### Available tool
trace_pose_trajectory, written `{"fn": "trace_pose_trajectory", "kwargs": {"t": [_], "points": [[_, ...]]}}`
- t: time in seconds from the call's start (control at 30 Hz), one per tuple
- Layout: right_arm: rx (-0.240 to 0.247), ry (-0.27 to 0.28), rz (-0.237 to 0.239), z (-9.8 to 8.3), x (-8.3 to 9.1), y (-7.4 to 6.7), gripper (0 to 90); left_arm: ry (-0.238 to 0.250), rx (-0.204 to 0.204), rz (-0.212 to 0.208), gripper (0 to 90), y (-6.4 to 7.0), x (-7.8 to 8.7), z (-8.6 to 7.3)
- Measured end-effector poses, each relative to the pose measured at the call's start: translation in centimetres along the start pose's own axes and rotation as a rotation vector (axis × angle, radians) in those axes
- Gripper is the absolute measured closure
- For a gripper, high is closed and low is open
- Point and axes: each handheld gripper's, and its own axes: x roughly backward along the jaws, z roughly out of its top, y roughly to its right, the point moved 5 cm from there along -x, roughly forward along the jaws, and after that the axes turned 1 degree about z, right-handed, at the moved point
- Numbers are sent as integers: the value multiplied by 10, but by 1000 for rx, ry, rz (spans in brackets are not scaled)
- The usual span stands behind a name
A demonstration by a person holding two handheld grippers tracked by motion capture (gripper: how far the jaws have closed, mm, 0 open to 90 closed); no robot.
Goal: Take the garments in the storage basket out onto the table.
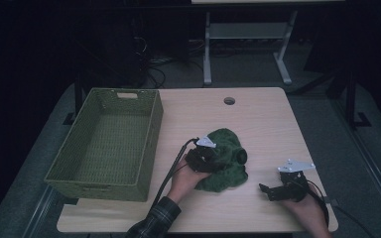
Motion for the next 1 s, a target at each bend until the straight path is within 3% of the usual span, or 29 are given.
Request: {"fn": "trace_pose_trajectory", "kwargs": {"t": [0.17,0.37,0.53,0.67,0.77,1.0], "points": [[10,1,9,0,0,0,24,-2,-47,6,444,5,18,-4],[9,-9,14,1,0,0,27,19,-52,33,394,10,44,-18],[1,-11,32,6,1,0,96,26,-48,47,366,9,55,-29],[5,19,44,13,4,-3,153,22,-55,53,335,8,62,-36],[4,53,95,20,5,-9,234,39,-47,61,330,10,67,-43],[11,92,194,36,-5,-23,321,28,-46,60,321,12,65,-53]]}}
